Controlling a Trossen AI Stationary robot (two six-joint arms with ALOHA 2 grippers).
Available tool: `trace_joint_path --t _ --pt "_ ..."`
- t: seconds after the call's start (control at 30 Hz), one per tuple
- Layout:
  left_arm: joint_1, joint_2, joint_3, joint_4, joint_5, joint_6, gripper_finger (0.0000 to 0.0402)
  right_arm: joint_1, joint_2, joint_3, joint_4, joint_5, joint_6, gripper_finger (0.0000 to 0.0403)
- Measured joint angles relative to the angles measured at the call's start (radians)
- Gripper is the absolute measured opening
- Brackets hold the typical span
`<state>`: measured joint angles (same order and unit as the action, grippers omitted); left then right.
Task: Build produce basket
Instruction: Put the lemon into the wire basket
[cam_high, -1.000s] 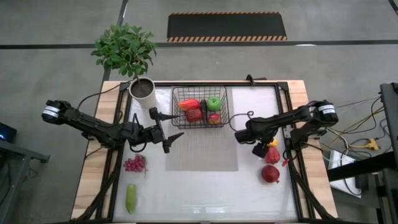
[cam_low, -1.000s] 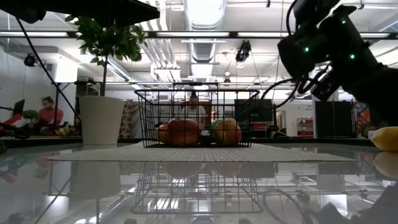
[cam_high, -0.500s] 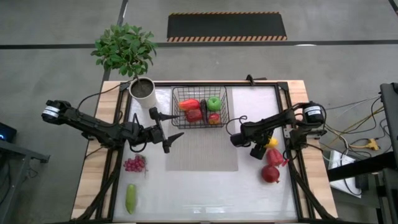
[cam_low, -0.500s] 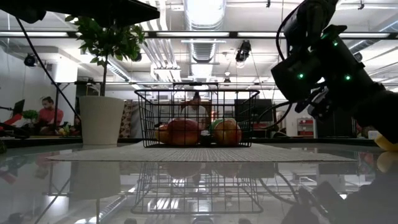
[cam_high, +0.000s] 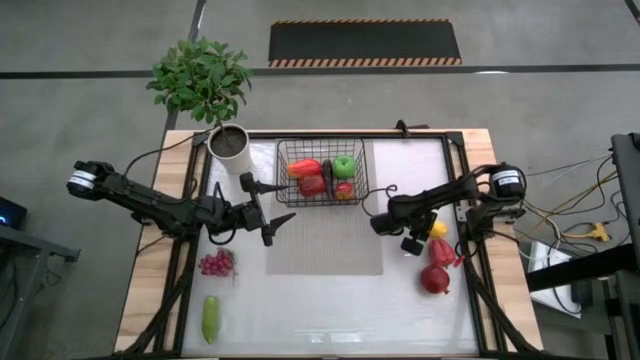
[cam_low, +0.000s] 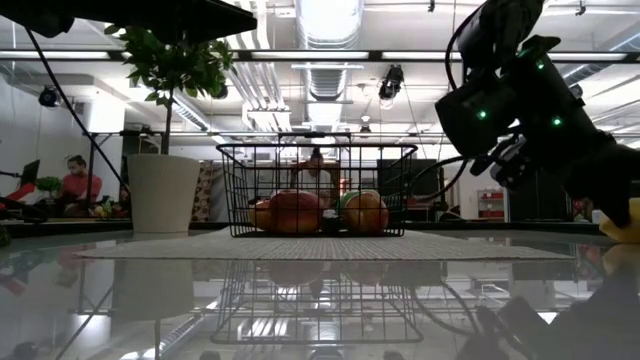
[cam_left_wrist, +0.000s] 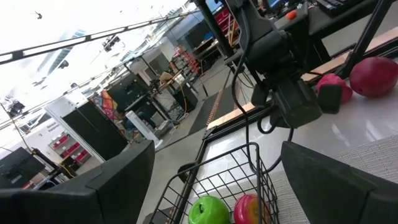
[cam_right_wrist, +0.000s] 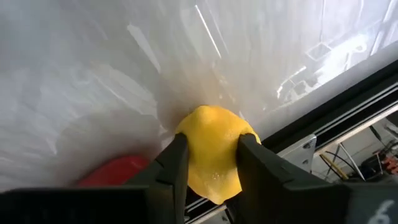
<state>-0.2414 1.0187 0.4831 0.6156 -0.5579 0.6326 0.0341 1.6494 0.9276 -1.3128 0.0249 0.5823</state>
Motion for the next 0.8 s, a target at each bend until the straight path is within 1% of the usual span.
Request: trace_joint_path --t 0.17,0.33,0.43,0.53,0.6,0.67,0.73,0.8 --pt "0.0 0.0 0.0 0.0 0.0 0.0 0.0331 0.0 -0.054 0.0 -0.028 0.001 0.0 0.0107" --pt "0.0 0.0 0.0 0.001 0.0 0.0 0.0331 0.0 -0.158 0.001 -0.045 0.003 0.027 0.0108" --pt "0.0 0.0 0.0 0.001 0.0 0.0 0.0331 0.0 -0.232 0.029 -0.044 0.046 0.06 0.0108" --pt "0.0 0.0 0.0 0.002 0.0 0.0 0.0331 0.0 -0.303 0.085 -0.039 0.155 0.09 0.0109" --pt "0.0 0.0 0.0 0.002 0.0 0.0 0.0331 0.0 -0.345 0.129 -0.027 0.282 0.111 0.0109" --pt "0.0 0.0 0.0 0.003 0.0 0.0 0.0331 0.0 -0.389 0.169 0.016 0.432 0.128 0.0108" --pt "0.0 0.0 0.0 0.003 0.0 0.0 0.0331 0.0 -0.436 0.194 0.117 0.558 0.128 0.0107" --pt "0.0 0.0 0.0 0.004 0.0 0.0 0.0331 0.0 -0.484 0.195 0.304 0.654 0.064 0.0105"
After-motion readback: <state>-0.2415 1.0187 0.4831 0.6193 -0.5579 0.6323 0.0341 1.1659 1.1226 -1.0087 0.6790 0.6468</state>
